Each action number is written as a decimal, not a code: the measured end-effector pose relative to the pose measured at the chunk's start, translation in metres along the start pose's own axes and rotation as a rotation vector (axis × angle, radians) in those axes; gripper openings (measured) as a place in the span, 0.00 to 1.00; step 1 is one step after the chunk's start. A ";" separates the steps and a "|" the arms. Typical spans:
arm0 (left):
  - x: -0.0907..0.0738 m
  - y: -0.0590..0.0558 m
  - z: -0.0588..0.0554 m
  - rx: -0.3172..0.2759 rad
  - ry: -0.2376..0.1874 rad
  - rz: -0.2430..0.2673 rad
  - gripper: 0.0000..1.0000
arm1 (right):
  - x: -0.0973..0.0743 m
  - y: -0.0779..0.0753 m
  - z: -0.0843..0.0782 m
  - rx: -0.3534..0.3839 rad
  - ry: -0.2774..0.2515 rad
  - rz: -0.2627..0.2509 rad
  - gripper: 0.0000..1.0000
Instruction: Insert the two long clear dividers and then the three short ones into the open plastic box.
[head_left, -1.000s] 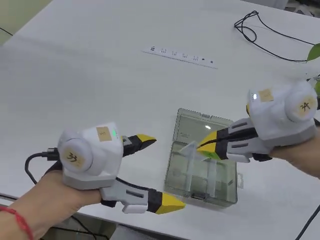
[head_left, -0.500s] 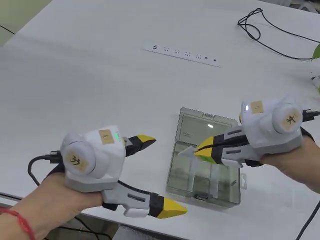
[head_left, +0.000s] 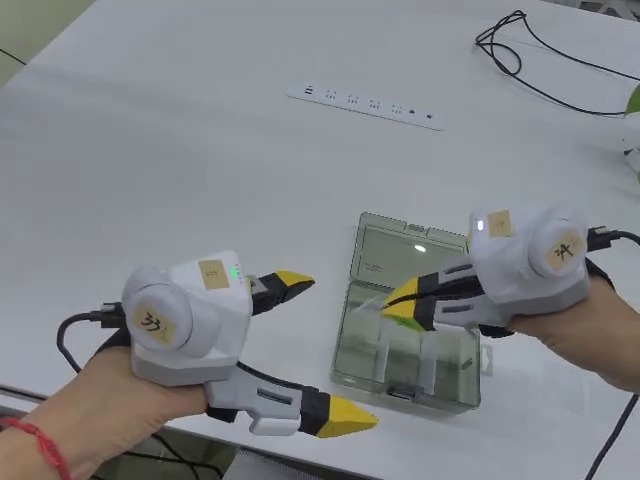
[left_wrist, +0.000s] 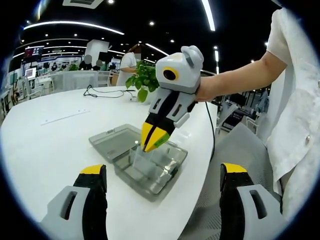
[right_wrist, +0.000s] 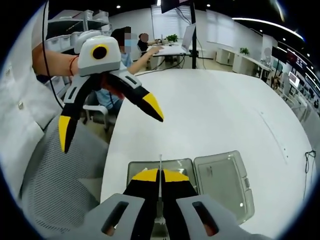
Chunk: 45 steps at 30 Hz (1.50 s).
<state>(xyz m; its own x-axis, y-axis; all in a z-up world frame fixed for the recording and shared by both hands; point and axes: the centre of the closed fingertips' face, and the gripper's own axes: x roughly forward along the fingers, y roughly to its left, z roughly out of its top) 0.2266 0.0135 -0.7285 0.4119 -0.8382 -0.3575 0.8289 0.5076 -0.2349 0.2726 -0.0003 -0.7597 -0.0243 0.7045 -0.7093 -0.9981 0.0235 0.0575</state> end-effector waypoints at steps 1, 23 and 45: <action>0.000 0.000 0.000 0.001 -0.001 -0.001 0.96 | 0.002 0.000 -0.001 -0.008 0.007 0.001 0.02; 0.001 -0.001 0.000 -0.006 -0.002 -0.009 0.95 | 0.030 -0.001 -0.016 0.003 0.055 0.038 0.02; 0.002 -0.002 0.000 -0.008 -0.003 -0.010 0.94 | 0.044 0.002 -0.028 -0.048 0.171 0.040 0.02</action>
<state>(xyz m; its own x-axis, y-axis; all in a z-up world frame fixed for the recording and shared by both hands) 0.2259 0.0106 -0.7291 0.4046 -0.8438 -0.3525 0.8302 0.5006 -0.2455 0.2675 0.0114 -0.8105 -0.0694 0.5728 -0.8167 -0.9976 -0.0393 0.0572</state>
